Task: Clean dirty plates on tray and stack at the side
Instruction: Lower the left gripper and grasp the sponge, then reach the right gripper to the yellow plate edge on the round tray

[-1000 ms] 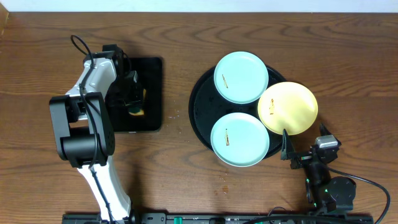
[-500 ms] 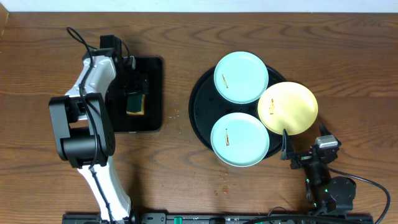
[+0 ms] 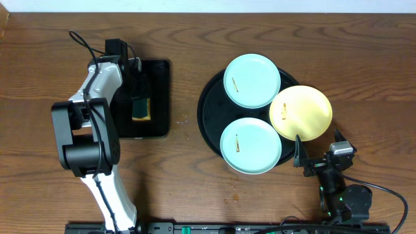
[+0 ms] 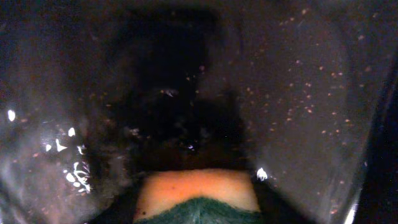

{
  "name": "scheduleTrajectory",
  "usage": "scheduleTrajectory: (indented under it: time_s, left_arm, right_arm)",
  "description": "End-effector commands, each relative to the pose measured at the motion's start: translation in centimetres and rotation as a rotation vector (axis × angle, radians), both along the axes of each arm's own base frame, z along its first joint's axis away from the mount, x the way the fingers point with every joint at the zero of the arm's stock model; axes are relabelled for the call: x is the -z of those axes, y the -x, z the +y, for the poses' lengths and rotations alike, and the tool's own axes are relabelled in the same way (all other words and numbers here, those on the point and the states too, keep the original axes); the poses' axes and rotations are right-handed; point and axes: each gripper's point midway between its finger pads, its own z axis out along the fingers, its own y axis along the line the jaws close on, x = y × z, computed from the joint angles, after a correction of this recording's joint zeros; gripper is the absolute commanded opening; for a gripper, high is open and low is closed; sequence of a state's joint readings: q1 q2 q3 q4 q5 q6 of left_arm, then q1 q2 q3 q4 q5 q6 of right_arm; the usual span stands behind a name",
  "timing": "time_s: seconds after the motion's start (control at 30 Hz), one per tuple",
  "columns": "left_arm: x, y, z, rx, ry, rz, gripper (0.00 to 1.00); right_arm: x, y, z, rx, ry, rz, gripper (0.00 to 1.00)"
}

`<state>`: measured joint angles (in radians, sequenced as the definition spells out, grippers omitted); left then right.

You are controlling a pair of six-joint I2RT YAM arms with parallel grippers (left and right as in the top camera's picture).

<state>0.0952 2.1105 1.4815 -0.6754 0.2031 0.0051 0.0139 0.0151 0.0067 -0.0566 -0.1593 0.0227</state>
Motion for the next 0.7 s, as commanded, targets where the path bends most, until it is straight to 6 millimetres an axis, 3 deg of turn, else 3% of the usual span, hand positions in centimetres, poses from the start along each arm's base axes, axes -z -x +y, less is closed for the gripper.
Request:
scheduleTrajectory:
  time_s: [0.0,0.1,0.33,0.47,0.67]
  left_arm:
    - [0.1,0.5,0.0,-0.032,0.002,0.019,0.91]
    - [-0.5,1.2,-0.1,-0.051,0.007,0.040,0.92]
    - [-0.5,4.9,-0.5,-0.078,0.020,0.190,0.92]
    - [-0.5,5.6,-0.6,-0.083,0.022,0.219,0.92]
    - [-0.5,5.1,-0.5,-0.093,0.023,0.199,0.93]
  right_arm:
    - [0.1,0.0,-0.2,0.011,-0.013,0.004,0.99]
    - [0.1,0.0,-0.2,0.011,-0.014,0.004,0.99]
    - [0.1,0.0,-0.2,0.011,-0.013,0.004,0.99]
    - [0.1,0.0,-0.2,0.011,-0.014,0.004,0.99]
    - [0.1,0.0,-0.2,0.011,-0.014,0.004,0.99]
